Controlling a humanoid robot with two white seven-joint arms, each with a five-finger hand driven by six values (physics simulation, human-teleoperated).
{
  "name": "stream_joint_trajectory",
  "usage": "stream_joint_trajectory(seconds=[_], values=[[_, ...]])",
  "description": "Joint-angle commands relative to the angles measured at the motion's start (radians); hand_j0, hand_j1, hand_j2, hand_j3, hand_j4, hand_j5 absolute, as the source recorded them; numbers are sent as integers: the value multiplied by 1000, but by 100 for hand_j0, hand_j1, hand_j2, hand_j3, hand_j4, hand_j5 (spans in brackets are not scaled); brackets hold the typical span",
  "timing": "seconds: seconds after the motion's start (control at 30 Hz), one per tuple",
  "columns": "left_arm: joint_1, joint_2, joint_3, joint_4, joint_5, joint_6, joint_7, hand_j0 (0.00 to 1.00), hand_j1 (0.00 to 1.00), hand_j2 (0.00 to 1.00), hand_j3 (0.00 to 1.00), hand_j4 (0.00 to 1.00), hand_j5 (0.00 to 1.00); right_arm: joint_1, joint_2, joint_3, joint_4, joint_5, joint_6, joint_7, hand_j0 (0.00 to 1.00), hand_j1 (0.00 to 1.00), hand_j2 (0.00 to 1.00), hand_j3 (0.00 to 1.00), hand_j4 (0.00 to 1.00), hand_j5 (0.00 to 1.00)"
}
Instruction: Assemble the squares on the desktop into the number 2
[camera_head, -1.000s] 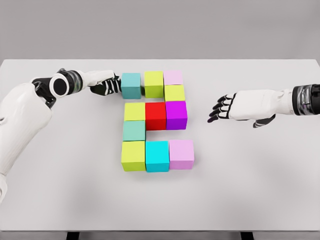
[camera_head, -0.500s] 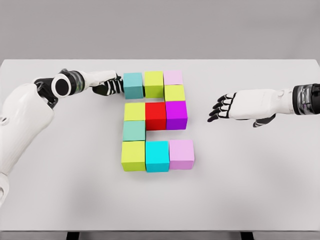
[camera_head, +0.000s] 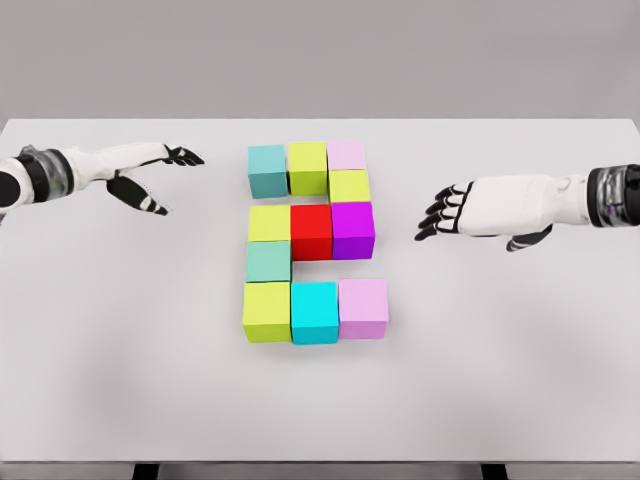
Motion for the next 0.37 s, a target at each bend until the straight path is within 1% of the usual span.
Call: stream_joint_trajectory(seconds=[0.0, 0.03, 0.13, 0.23, 0.33], values=[[11, 140, 3, -51, 126, -310, 0, 100, 100, 100, 100, 100, 100, 0, -3, -4, 0, -5, 2, 0, 100, 100, 100, 100, 100, 100], [18, 142, 6, -42, 126, -310, 0, 100, 100, 100, 100, 100, 100, 0, -3, -4, 0, -5, 2, 0, 100, 100, 100, 100, 100, 100], [49, 200, 6, -39, 127, -310, 0, 100, 100, 100, 100, 100, 100, 0, -4, -4, 0, -3, 2, 0, 100, 100, 100, 100, 100, 100], [75, 202, 5, -36, 127, -310, 0, 100, 100, 100, 100, 100, 100, 0, -4, -4, 0, -3, 2, 0, 100, 100, 100, 100, 100, 100], [75, 202, 5, -34, 126, -310, 0, 100, 100, 100, 100, 100, 100, 0, -4, -4, 0, -5, 2, 0, 100, 100, 100, 100, 100, 100]])
